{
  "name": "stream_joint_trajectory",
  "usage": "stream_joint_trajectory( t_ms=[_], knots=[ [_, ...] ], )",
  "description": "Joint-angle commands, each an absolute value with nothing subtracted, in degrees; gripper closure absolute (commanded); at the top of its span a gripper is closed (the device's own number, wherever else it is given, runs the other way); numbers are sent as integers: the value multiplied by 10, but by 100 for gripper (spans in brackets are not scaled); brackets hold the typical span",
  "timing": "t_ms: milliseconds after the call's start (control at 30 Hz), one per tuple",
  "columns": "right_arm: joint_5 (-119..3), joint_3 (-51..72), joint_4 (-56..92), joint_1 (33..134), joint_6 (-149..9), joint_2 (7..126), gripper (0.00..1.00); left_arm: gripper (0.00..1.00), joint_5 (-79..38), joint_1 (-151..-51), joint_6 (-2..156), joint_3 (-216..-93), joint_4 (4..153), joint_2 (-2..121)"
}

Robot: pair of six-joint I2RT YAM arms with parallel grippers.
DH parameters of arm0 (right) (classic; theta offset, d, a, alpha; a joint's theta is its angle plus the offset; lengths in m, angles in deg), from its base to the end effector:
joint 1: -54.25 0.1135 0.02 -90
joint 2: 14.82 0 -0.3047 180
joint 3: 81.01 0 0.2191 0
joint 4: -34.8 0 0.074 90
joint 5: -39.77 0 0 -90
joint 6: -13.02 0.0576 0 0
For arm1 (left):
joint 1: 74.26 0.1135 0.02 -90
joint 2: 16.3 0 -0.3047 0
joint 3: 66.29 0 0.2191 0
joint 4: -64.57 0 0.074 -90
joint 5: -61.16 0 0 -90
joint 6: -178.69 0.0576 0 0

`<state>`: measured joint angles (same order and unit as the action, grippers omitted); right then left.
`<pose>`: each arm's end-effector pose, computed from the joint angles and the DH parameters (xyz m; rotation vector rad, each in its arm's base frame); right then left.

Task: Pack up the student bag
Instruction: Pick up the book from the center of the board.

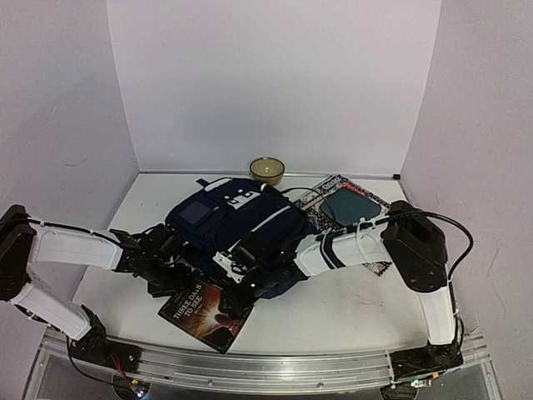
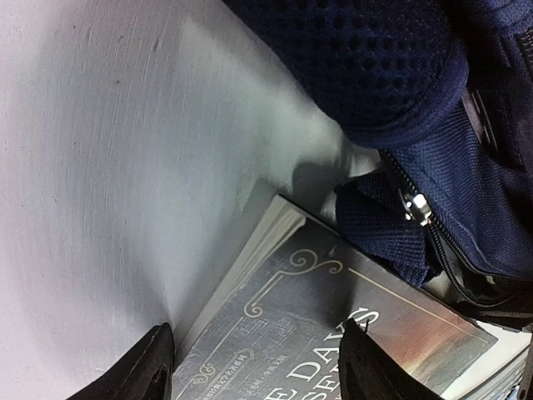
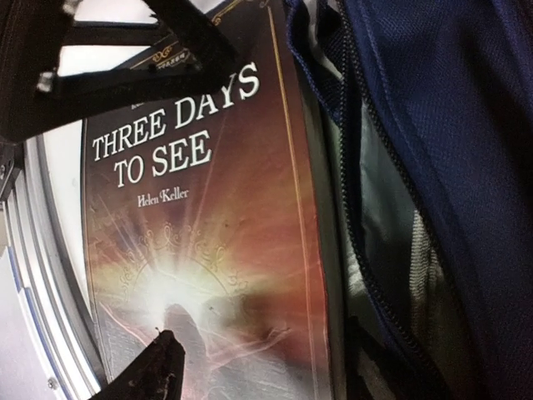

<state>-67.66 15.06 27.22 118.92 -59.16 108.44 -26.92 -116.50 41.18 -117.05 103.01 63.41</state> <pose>0.1932 0.4484 0.1946 -1.1200 2.1056 1.0939 0.1526 -0.1412 0.1858 -0.1216 2.8505 -0.4363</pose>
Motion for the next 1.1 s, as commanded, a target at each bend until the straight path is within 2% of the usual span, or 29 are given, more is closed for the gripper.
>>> stream_joint_trajectory(
  t_ms=[0,200,467,767,1067],
  knots=[
    [-737,169,235,1191,-593,1095,44,33,-195,-1170,409,-1152,969,649],
    [-749,163,237,1193,-580,1076,75,35,-173,-1187,392,-1136,934,650],
    [-746,148,238,1193,-574,1022,98,32,-220,-1188,384,-1145,958,574],
    [-729,115,262,1193,-572,941,100,20,-342,-1188,378,-1185,1039,432],
    [-691,61,337,1193,-557,829,100,16,-404,-1187,353,-1194,1069,293]
  ],
)
